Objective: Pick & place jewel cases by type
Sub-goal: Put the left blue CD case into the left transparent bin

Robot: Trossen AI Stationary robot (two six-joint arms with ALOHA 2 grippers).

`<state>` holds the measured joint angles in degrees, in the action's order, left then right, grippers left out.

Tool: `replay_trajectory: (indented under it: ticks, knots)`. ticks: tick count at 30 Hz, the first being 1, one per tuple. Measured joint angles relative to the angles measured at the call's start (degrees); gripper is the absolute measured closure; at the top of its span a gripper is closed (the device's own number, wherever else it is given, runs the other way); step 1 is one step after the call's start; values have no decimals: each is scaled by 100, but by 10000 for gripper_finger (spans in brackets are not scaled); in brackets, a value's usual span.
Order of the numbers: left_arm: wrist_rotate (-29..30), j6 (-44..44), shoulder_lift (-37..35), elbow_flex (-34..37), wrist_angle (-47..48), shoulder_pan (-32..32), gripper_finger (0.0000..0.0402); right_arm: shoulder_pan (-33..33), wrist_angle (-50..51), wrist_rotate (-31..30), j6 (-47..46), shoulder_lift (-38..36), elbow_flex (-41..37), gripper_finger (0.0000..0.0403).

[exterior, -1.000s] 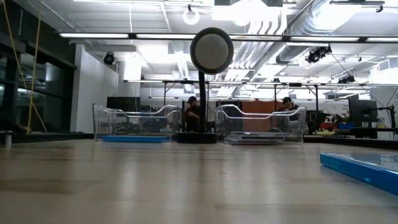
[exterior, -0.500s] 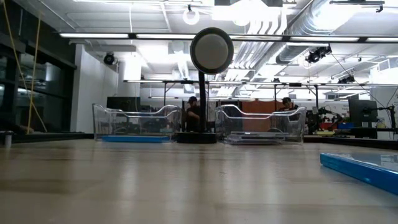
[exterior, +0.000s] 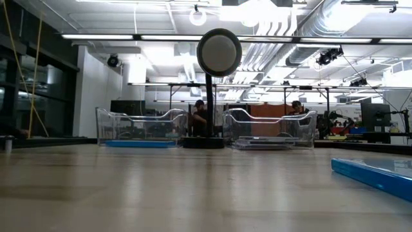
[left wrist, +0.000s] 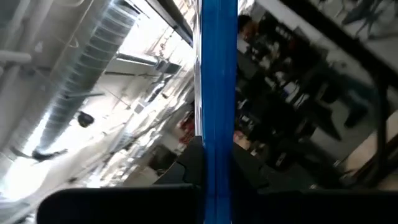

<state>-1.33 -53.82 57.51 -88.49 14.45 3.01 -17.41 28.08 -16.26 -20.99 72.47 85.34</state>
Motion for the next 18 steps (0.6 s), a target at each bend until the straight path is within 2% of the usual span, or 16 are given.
replay_trajectory:
  ticks: [6, 10, 14, 18]
  knots:
    - [214, -446, 1, 0, 72, 0, 380, 0, 33, 33, -107, 0, 0, 252]
    - [648, -495, -2, 0, 342, 0, 380, 0, 173, 91, -138, 0, 2, 253]
    - [1495, -647, -2, 0, 812, 0, 380, 0, 379, 296, -153, 0, 4, 252]
    - [2725, -417, -2, 0, 1160, 0, 380, -2, 517, 311, -298, 0, 7, 253]
